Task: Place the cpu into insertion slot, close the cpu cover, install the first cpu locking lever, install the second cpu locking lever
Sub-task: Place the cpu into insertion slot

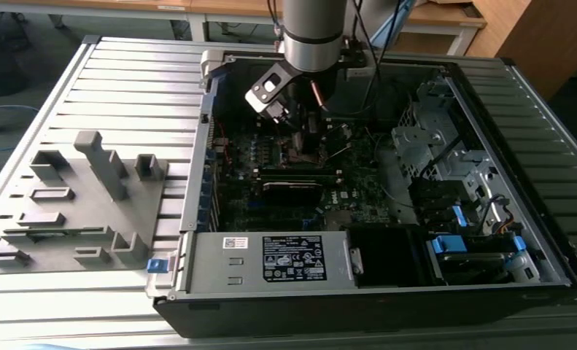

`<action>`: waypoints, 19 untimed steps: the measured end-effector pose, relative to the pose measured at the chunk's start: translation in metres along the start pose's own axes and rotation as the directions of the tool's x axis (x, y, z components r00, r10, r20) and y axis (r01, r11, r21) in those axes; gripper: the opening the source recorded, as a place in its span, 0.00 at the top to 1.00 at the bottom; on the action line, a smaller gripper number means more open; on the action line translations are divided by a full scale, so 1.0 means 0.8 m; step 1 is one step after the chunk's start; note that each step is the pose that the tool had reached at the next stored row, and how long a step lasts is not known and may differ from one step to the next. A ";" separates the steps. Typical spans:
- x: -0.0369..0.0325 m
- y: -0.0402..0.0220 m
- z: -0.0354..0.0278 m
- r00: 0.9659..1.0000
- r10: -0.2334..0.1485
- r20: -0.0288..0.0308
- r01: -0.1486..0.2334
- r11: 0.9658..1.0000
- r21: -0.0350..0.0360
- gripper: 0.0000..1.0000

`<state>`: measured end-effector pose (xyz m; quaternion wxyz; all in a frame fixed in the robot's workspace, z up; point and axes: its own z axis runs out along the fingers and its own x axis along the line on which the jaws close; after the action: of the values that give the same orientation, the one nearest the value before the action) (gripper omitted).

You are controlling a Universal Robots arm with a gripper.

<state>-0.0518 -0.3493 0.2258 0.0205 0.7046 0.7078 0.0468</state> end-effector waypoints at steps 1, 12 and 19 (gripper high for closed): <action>0.0000 -0.0011 0.0007 1.000 0.000 0.000 0.000 1.000 0.000 0.46; -0.0007 -0.0032 0.0189 1.000 0.000 0.000 0.000 1.000 0.000 0.46; 0.0016 -0.0036 0.0203 1.000 0.000 -0.001 0.000 1.000 0.000 0.46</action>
<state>-0.0532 -0.3474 0.2094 0.0202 0.7045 0.7079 0.0472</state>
